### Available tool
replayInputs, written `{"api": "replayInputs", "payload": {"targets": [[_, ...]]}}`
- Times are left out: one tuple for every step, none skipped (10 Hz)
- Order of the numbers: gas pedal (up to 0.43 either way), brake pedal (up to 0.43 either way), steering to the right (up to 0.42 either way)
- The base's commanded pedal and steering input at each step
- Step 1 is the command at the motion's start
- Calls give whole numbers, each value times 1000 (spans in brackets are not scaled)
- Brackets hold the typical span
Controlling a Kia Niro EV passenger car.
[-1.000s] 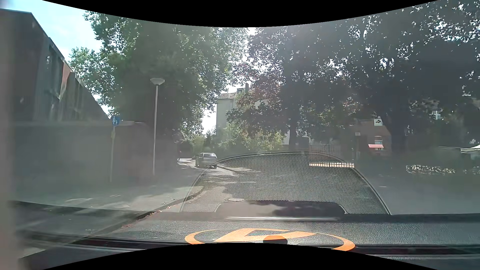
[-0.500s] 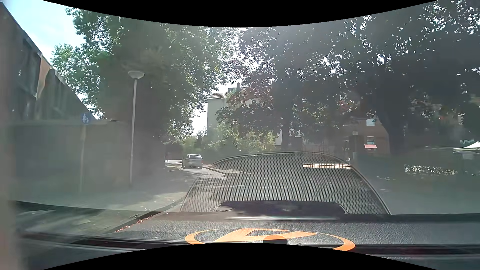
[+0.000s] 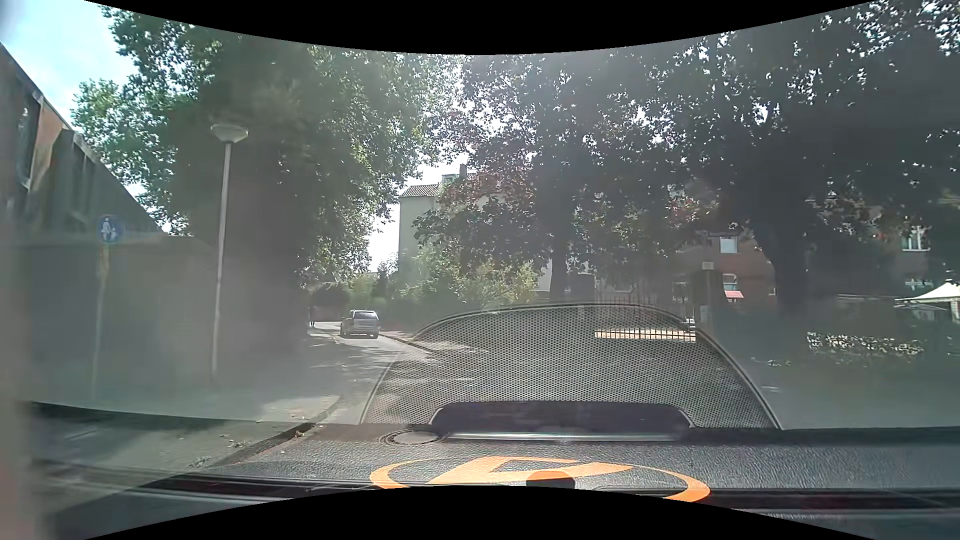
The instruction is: Follow the waypoints while adhering to traffic rules and regulations
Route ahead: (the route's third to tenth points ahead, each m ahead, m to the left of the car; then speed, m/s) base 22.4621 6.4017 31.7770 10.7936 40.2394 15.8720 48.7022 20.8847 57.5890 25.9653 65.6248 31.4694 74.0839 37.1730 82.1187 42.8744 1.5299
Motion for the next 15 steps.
{"api": "replayInputs", "payload": {"targets": [[0, 12, 158], [0, 6, 158], [0, 6, 157], [0, 0, 153], [0, 0, 146], [0, 0, 137], [0, 0, 123], [0, 0, 109], [0, 0, 96], [0, 0, 84], [0, 0, 61], [0, 0, 39], [39, 0, 17], [79, 0, 6], [98, 0, -5]]}}
